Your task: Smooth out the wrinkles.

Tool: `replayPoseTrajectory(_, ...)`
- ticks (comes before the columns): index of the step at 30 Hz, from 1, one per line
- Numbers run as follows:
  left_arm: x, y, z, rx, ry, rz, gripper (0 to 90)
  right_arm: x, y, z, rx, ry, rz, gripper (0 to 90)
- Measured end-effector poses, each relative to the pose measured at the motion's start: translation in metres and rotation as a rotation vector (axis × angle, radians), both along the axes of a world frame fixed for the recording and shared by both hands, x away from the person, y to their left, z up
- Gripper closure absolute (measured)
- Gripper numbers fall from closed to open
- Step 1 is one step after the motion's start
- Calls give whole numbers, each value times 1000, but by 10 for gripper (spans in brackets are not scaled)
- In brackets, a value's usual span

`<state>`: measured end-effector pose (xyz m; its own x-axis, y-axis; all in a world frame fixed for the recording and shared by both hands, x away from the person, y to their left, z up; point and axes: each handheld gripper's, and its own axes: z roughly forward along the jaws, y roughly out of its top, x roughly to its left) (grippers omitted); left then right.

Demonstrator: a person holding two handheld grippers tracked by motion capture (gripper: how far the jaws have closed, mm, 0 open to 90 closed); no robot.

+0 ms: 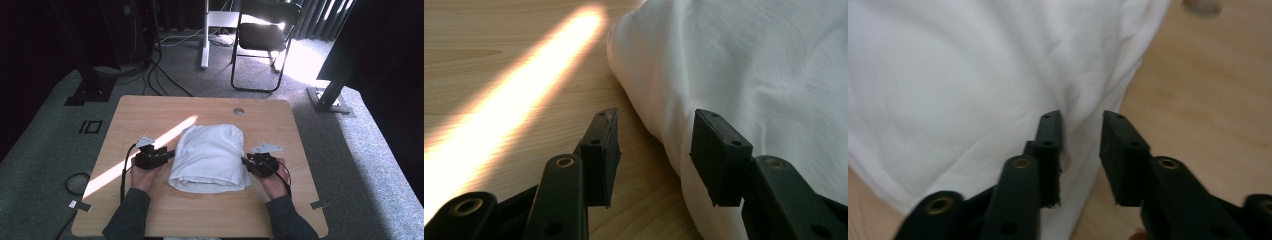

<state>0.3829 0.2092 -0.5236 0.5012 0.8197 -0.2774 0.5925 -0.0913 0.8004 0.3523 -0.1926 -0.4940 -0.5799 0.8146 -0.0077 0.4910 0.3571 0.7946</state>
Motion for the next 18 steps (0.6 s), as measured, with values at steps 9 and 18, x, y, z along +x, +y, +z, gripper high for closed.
replayPoseTrajectory(9,29,-8,6,-7,-11,30,583,21,39,39,58,-141,113,587)
replayPoseTrajectory(18,68,-23,4,28,4,65,642,41,66,26,-21,-57,179,895)
